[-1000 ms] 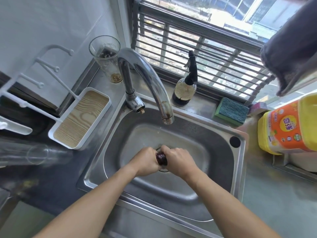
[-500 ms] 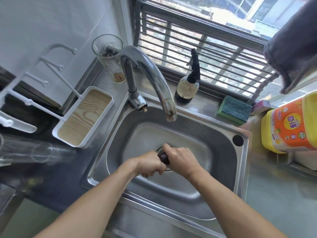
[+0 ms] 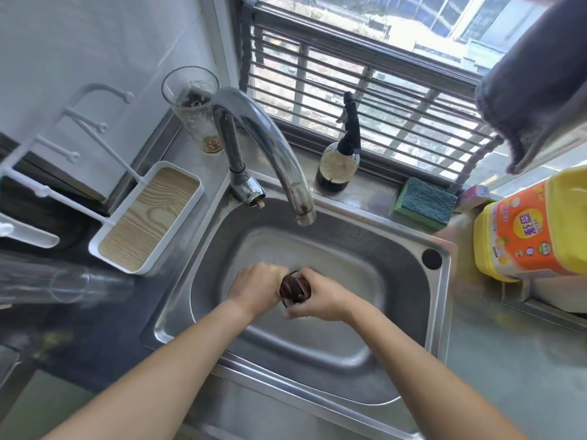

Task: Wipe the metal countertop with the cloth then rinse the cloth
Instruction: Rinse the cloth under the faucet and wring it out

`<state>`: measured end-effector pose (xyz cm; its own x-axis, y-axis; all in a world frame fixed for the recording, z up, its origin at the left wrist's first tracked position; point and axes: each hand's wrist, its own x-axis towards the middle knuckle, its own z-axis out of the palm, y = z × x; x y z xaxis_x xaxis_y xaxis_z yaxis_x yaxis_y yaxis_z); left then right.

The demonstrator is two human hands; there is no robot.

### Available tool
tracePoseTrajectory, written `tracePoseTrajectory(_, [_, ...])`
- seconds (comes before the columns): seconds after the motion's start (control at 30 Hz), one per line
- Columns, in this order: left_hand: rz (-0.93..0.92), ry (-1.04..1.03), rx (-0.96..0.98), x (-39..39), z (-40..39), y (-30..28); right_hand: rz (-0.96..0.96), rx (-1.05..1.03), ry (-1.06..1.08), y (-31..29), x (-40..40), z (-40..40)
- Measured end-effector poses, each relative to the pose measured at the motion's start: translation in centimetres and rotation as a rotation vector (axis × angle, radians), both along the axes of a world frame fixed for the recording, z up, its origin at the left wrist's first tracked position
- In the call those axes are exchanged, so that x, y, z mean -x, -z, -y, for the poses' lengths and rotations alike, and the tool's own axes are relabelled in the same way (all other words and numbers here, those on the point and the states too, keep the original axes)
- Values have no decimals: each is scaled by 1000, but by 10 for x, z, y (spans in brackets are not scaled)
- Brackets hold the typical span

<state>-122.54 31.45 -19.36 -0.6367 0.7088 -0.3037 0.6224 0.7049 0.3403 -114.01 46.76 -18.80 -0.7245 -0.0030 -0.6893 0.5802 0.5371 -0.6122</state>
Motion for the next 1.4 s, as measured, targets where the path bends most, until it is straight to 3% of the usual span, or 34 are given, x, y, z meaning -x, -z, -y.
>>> tracePoseTrajectory(0.1, [-171,127,-134,3,11,-5,224,652,251,-13,-8,-21])
tracePoseTrajectory(0.17, [-295,172,-236,3,14,-9,308,970,383,-13,-14,-32])
tracePoseTrajectory(0.23, [-395,228,-293,0,11,-14,374,1140,447,-6,-21,-33])
tracePoseTrajectory(0.33, [-455,294,-332,-3,3,-15,478,1312,289,3,-24,-19])
tracePoseTrajectory(0.4, [-450,322,-304,0,3,-15,472,1219,211,2,-19,-8])
tracePoseTrajectory(0.53, [-412,385,-51,6,11,-9,352,751,164,6,-11,9])
tracePoseTrajectory(0.63, [-237,369,179,0,6,-6,232,273,39,4,-4,16])
tracePoseTrajectory(0.73, [-145,250,260,-4,-2,-11,43,-147,23,4,-3,22])
tracePoseTrajectory(0.87, [60,114,179,-9,-5,-10,-136,-322,27,7,-14,24])
tracePoseTrajectory(1.0, [267,-62,111,-19,-1,-1,-278,-493,-148,14,-17,19])
tracePoseTrajectory(1.27, [745,-197,126,-15,-3,-2,-383,-584,-360,18,-18,12])
tracePoseTrajectory(1.33, [795,-176,140,-10,-6,-5,-402,-600,-347,16,-18,10])
tracePoseTrajectory(1.4, [696,-183,137,-10,-11,-5,-401,-626,-306,14,-15,7])
